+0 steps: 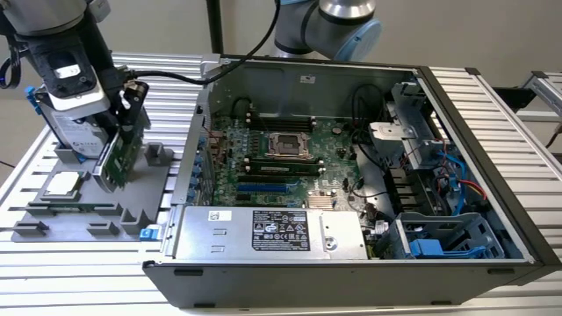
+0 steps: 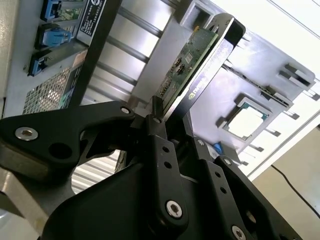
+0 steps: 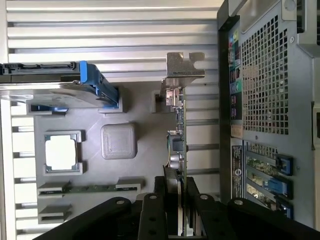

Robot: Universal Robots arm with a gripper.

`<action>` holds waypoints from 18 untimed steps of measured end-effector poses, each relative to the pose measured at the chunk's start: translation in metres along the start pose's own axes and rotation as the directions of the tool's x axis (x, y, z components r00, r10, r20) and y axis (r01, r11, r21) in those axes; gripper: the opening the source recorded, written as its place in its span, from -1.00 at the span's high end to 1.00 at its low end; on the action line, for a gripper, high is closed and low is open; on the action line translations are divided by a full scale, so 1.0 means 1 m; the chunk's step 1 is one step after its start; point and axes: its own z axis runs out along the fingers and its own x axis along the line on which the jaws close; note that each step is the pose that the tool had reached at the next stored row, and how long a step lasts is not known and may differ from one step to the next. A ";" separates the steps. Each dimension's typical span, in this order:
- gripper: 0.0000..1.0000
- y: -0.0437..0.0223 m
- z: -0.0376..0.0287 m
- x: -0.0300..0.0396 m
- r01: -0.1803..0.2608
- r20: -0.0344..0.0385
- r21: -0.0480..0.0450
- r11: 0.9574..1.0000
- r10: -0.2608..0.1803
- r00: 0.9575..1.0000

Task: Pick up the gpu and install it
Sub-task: 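Pick up the gpu and move the gpu toward the slot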

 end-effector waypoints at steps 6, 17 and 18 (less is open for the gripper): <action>1.00 0.0003 -0.0064 -0.0004 0.000 0.000 -0.002 1.000 0.000 1.000; 1.00 0.0007 -0.0139 -0.0008 0.000 0.000 -0.002 1.000 0.000 1.000; 1.00 0.0007 -0.0143 -0.0008 0.000 0.000 -0.002 1.000 0.000 1.000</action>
